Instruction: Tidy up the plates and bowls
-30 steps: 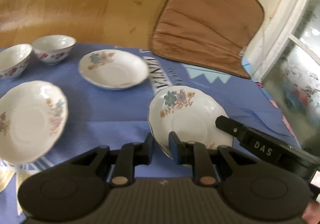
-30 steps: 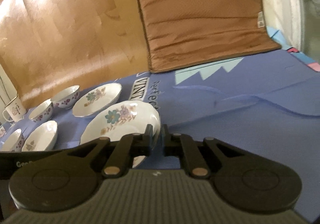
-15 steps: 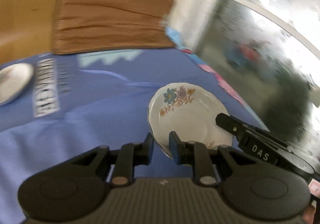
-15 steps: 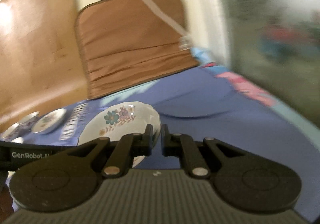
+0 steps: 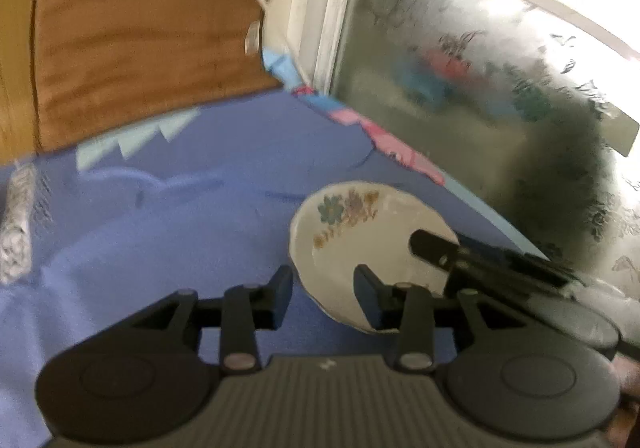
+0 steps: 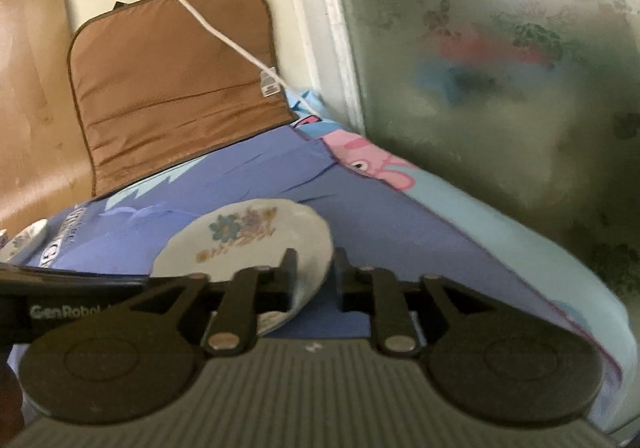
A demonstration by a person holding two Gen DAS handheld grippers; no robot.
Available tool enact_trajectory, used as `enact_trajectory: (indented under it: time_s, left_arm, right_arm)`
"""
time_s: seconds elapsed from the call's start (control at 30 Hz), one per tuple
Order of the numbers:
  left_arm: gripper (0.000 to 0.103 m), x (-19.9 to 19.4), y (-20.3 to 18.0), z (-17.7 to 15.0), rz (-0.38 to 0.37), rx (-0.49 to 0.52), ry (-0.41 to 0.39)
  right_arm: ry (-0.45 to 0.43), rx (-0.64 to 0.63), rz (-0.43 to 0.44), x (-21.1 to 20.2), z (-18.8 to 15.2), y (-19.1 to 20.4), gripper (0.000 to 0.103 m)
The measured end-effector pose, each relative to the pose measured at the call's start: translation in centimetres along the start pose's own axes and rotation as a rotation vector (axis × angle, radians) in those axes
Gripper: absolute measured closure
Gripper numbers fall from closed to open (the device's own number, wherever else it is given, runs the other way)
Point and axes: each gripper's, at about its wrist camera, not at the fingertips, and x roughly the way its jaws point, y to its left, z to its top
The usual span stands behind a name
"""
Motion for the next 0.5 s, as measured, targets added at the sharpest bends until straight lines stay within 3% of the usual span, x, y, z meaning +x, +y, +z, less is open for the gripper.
enact_trajectory:
  time_s: [0.13, 0.23, 0.5]
  left_arm:
    - [0.062, -3.1, 1.3, -0.7, 0.056, 0.029, -0.057]
    - [0.06, -4.2, 3.0, -1.7, 0.162, 0.023, -0.045]
    - [0.055, -9.2, 10.3, -5.9, 0.365, -0.103, -0.05]
  right_arm:
    - [-0.148, 0.011, -0.017, -2.6, 0.5, 0.6, 0.074]
    - [-0.181, -0.005, 0.042, -3.7, 0.7, 2.3, 0.074]
    - [-0.009, -0.106, 0.289, -2.1, -1.4, 10.7, 0.074]
